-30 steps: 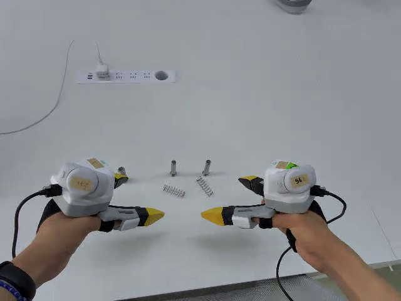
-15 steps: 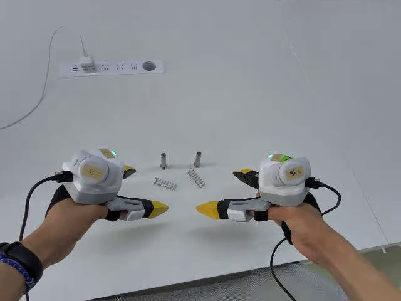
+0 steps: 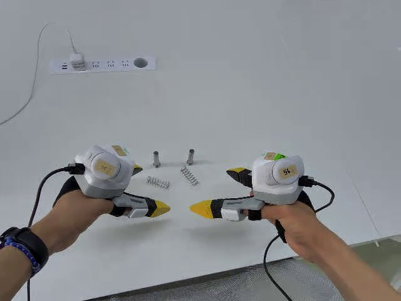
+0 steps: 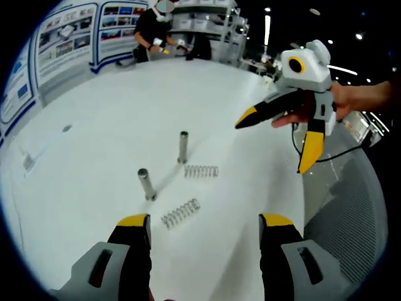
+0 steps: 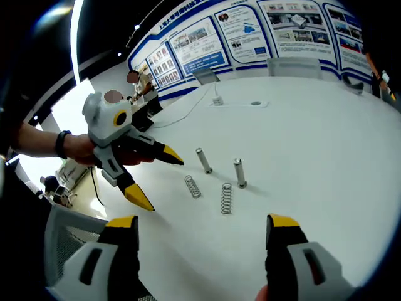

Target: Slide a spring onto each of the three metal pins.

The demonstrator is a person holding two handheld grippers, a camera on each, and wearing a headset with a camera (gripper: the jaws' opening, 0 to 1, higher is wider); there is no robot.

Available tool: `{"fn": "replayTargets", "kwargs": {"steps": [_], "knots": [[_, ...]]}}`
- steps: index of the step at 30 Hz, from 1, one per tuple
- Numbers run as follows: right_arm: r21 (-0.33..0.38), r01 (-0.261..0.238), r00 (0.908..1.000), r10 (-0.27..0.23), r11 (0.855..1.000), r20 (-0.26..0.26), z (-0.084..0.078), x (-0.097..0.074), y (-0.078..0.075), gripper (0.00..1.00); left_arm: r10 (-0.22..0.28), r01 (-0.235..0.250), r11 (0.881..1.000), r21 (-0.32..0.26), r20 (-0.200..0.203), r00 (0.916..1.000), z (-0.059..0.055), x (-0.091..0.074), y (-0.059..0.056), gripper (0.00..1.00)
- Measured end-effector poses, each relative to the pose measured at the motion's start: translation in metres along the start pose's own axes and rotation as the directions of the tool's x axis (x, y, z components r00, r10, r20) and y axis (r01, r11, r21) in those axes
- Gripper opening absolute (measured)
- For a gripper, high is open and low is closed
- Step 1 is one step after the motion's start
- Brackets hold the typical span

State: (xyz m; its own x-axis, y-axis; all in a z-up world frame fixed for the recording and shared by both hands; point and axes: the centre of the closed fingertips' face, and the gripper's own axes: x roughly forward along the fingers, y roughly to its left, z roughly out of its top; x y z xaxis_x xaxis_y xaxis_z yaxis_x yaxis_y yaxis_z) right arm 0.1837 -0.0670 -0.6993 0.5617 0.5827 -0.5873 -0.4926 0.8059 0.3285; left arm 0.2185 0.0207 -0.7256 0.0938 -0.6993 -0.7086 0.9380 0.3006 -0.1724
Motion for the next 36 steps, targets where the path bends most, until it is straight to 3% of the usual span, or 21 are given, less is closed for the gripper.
{"fn": "replayTargets", "kwargs": {"steps": [8,25,29,30,31,36], "knots": [[0.011,0.02,0.9998,-0.02,1.0,0.005,-0.002,-0.004,-0.003,0.83,-0.029,0.03,0.999,0.029,-0.041,0.9987,-0.007,0.014,0.002,0.69],[0.022,0.029,0.9995,-0.029,0.999,0.01,-0.002,-0.007,-0.003,0.82,-0.042,0.046,0.997,0.06,-0.073,0.9964,-0.016,0.026,0.013,0.58],[0.024,0.028,0.9996,-0.028,0.999,0.011,-0.002,-0.006,-0.003,0.82,-0.033,0.04,0.997,0.073,-0.097,0.9947,-0.024,0.029,0.016,0.54],[0.025,0.027,0.9996,-0.027,0.999,0.01,-0.002,-0.006,-0.002,0.82,-0.016,0.022,0.996,0.083,-0.076,0.997,-0.021,0.03,0.019,0.52],[0.026,0.026,0.9996,-0.027,0.999,0.01,-0.002,-0.006,-0.002,0.82,-0.024,0.031,0.997,0.068,-0.097,0.995,-0.025,0.028,0.017,0.51],[0.026,0.026,0.9997,-0.026,0.999,0.004,-0.005,-0.005,-0.003,0.82,-0.008,0.013,0.998,0.064,-0.085,0.9963,-0.025,0.029,0.018,0.45]]}}
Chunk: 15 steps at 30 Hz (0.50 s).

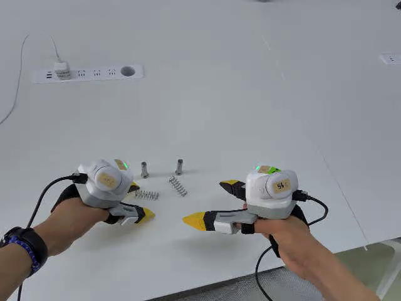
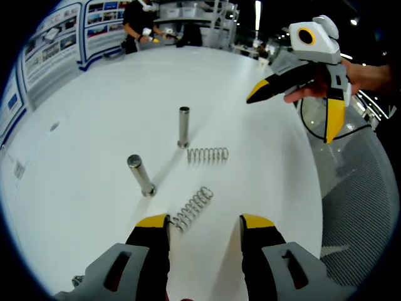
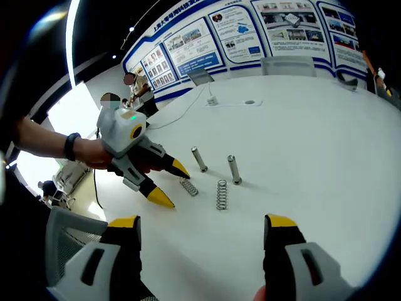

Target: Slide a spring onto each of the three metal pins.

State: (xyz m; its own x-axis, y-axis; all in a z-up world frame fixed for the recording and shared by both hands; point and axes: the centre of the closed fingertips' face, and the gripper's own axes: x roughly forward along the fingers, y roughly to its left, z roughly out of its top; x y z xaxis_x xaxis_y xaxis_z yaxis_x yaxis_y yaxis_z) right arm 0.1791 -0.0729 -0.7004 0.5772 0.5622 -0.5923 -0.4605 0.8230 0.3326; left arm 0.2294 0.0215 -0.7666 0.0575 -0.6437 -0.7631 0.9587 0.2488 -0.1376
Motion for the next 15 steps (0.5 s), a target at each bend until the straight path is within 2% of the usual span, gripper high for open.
{"fn": "replayTargets", "kwargs": {"steps": [11,14,15], "knots": [[-0.003,-0.004,1.0,0.004,1.0,-0.001,0.0008,-0.0008,-0.0005,0.81,0.008,-0.006,0.999,0.05,-0.036,0.9993,-0.0023,-0.0011,-0.0061,0.31],[-0.004,-0.009,0.9999,0.009,1.0,-0.006,-0.0007,-0.0002,0.0009,0.81,0.032,-0.028,0.997,0.067,-0.051,0.9982,-0.0037,-0.001,-0.0016,0.29],[-0.004,-0.01,0.9999,0.01,1.0,-0.008,-0.0013,0.0,0.0015,0.81,0.031,-0.028,0.998,0.061,-0.045,0.9985,-0.0022,-0.0013,-0.0015,0.28]]}}
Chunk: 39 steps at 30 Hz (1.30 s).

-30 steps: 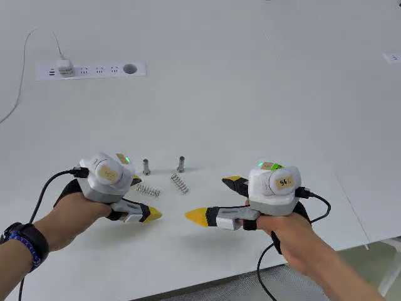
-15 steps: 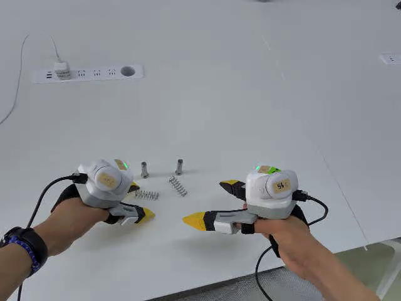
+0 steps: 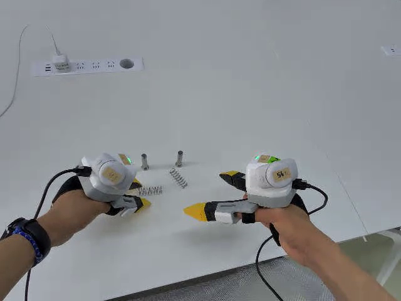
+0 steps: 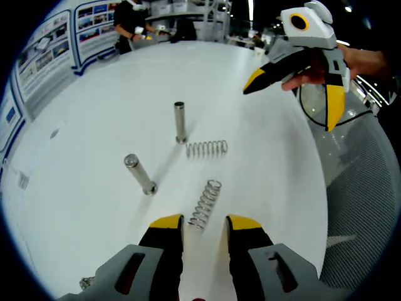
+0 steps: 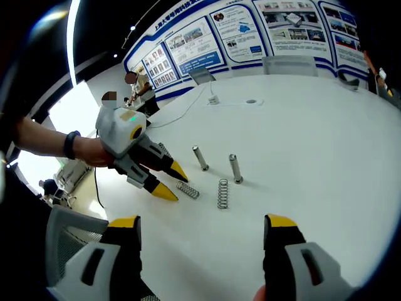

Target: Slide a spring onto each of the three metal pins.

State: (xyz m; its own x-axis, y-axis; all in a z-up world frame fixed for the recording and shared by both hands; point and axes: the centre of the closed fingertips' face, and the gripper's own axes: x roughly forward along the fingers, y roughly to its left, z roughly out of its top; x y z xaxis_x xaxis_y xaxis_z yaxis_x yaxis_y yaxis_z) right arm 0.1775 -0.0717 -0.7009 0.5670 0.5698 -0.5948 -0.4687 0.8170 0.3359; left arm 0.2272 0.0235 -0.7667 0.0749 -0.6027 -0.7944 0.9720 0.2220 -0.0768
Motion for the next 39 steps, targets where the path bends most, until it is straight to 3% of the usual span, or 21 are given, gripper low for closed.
{"fn": "replayTargets", "kwargs": {"steps": [3,5,8,13,18,21,26,31,39], "knots": [[-0.002,-0.004,1.0,0.004,1.0,-0.007,-0.002,0.001,0.002,0.81,-0.006,0.006,1.0,-0.006,0.007,1.0,0.003,0.001,-0.001,0.27],[-0.003,-0.007,0.9999,0.007,1.0,-0.008,-0.003,0.001,0.003,0.81,0.01,-0.011,1.0,0.028,0.008,0.9999,0.004,0.002,-0.001,0.24],[-0.003,-0.01,0.9999,0.01,1.0,-0.007,-0.003,0.002,0.004,0.81,0.043,-0.042,0.996,0.077,-0.014,0.999,0.002,0.002,0.005,0.18],[-0.007,-0.01,0.9999,0.01,1.0,-0.011,-0.002,0.002,0.006,0.81,0.051,-0.048,0.995,0.089,-0.032,0.9982,0.003,0.004,0.0,0.11],[-0.008,-0.019,0.9998,0.019,1.0,-0.009,-0.002,0.003,0.012,0.81,0.065,-0.064,0.998,0.005,-0.038,0.9972,-0.002,0.002,-0.003,0.1],[-0.009,-0.025,0.9996,0.025,1.0,-0.012,-0.002,0.003,0.016,0.81,0.06,-0.062,0.998,-0.033,-0.036,0.9975,-0.008,-0.003,-0.013,0.1],[-0.006,-0.021,0.9997,0.021,1.0,-0.012,-0.003,0.002,0.018,0.81,0.082,-0.083,0.987,-0.136,-0.019,0.9965,-0.021,-0.012,-0.018,0.1],[-0.003,-0.025,0.9996,0.025,1.0,-0.015,-0.005,0.002,0.022,0.8,0.092,-0.094,0.982,-0.161,-0.02,0.9955,-0.033,-0.021,-0.022,0.1],[-0.01,-0.038,0.9988,0.037,0.999,-0.033,-0.009,0.006,0.031,0.8,0.108,-0.106,0.97,-0.218,-0.002,0.9942,-0.042,-0.032,-0.023,0.1]]}}
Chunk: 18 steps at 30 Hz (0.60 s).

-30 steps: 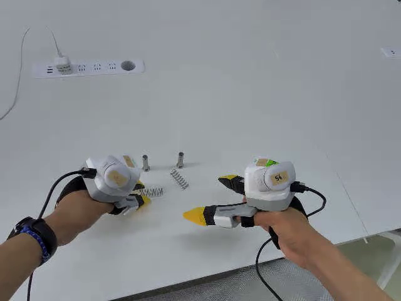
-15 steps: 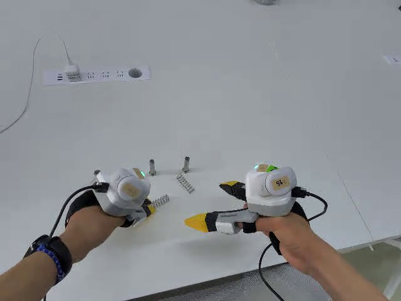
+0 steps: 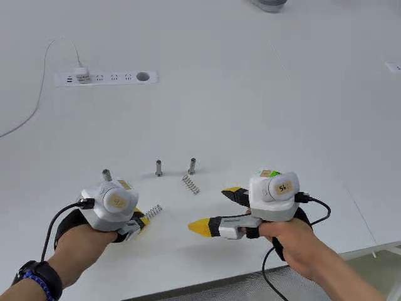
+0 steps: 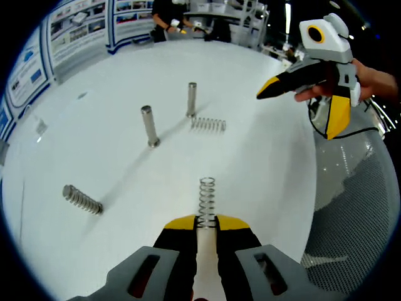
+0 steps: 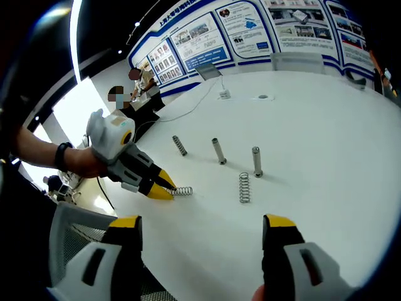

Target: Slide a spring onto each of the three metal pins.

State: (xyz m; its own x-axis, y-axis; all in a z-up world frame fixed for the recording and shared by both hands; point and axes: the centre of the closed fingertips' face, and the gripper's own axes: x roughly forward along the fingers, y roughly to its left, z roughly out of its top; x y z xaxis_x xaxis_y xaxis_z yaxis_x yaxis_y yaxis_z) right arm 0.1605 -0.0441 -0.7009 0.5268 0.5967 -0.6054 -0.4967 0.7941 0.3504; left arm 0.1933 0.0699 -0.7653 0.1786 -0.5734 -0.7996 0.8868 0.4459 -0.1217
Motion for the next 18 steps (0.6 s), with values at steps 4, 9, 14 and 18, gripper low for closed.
{"fn": "replayTargets", "kwargs": {"steps": [4,9,14,18], "knots": [[-0.012,-0.01,0.9998,0.01,1.0,-0.016,-0.001,0.0,0.003,0.79,0.008,-0.008,1.0,-0.022,0.014,0.9999,0.0,-0.006,0.002,0.1],[0.0,-0.014,0.9999,0.014,1.0,-0.004,0.004,0.0,0.004,0.78,0.012,-0.009,0.998,-0.066,0.051,0.9986,0.004,-0.016,0.005,0.1],[0.004,-0.027,0.9996,0.027,1.0,0.006,0.009,0.002,0.008,0.76,-0.009,0.019,0.994,-0.104,0.105,0.9945,0.01,-0.027,0.002,0.1],[0.021,-0.048,0.9987,0.048,0.999,0.02,0.011,0.005,0.013,0.74,-0.003,0.015,0.995,-0.1,0.123,0.9924,0.012,-0.036,0.0,0.1]]}}
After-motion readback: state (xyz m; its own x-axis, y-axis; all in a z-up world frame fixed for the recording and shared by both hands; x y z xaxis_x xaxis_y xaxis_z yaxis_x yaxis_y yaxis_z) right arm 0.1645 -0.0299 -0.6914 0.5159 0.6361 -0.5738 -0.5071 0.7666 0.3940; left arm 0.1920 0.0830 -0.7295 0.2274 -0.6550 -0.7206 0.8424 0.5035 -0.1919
